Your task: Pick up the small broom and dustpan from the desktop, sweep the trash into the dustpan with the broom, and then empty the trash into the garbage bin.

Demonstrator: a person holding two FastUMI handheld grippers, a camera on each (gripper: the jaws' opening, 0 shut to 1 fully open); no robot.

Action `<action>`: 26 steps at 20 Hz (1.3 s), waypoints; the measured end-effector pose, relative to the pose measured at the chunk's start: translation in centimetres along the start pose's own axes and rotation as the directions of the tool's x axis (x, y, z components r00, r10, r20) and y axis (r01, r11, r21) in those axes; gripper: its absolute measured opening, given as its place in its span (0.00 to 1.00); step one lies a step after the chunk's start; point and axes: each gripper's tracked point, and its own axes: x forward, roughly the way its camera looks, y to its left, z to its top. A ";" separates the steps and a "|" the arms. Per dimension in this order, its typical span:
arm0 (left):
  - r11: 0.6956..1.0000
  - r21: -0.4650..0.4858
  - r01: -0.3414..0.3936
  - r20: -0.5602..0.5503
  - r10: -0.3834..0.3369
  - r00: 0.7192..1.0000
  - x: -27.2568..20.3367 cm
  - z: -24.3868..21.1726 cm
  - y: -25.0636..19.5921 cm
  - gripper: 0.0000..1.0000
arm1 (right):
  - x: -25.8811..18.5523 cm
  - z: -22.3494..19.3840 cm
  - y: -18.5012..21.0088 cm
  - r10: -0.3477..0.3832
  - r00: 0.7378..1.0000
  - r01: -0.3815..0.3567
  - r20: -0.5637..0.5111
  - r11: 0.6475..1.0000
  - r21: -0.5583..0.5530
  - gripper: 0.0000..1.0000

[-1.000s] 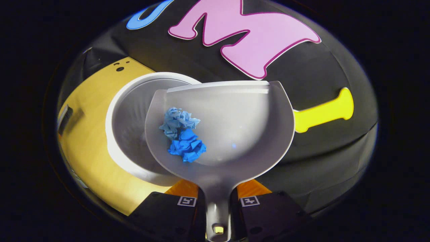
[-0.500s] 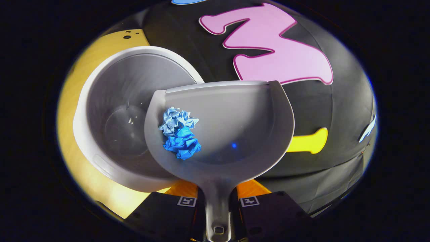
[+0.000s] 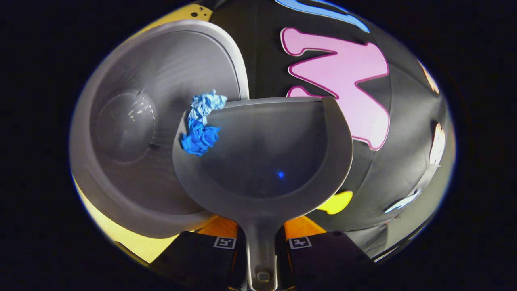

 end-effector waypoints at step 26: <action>0.998 0.037 -0.042 0.073 0.039 0.997 0.7 0.4 -0.4 0.26 | -3.9 4.7 -5.4 0.283 0.935 -0.337 0.216 0.511 0.791 0.32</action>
